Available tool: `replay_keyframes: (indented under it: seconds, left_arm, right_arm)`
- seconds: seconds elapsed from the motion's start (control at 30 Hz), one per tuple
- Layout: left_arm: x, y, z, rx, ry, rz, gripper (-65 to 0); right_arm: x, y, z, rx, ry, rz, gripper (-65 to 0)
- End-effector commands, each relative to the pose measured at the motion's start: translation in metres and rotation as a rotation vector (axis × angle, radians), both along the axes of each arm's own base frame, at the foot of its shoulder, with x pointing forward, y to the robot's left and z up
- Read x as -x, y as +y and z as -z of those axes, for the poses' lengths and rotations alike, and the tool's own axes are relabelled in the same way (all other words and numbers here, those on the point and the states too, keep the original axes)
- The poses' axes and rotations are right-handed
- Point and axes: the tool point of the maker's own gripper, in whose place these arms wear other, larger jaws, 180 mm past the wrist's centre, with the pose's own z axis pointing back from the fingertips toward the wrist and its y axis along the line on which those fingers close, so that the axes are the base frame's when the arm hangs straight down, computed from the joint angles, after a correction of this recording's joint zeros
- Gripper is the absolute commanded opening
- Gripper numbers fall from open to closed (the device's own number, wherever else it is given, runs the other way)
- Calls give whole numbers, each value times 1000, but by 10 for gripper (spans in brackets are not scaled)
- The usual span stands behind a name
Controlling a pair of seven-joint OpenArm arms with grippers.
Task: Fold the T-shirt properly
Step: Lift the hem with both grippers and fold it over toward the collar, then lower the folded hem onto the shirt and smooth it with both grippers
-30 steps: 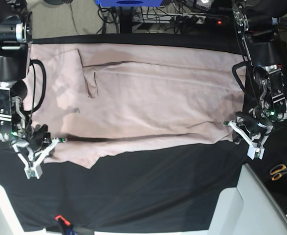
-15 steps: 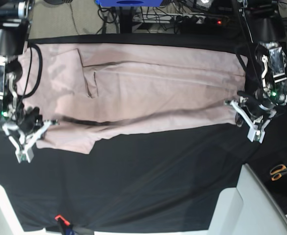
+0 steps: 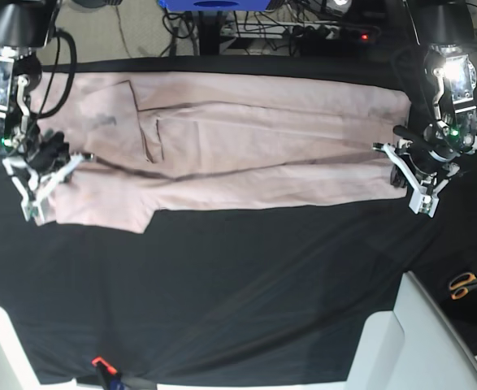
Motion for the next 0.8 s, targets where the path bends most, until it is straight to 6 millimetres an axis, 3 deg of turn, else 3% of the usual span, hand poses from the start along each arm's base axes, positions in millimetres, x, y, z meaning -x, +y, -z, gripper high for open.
replay_keyframes:
  seconds: [0.0,0.13,0.3,0.77]
  left_arm:
    - [-7,7,-13,-14,-40,2,-650]
    - [-6,8,-12,-15,-39,-1,-650]
    - [2,6,-6,-15,-16,5,-650]
    - [6,12,-6,-26,-25,12,-650]
  right_arm:
    - [-10,-6,-12,11,-50,2,-642]
    - [0,2,-17,10,-62,-7,-642]
    - [8,-8,-19,13,-44,32,-642]
    - [36,19,-8,-42,-11,44,-642]
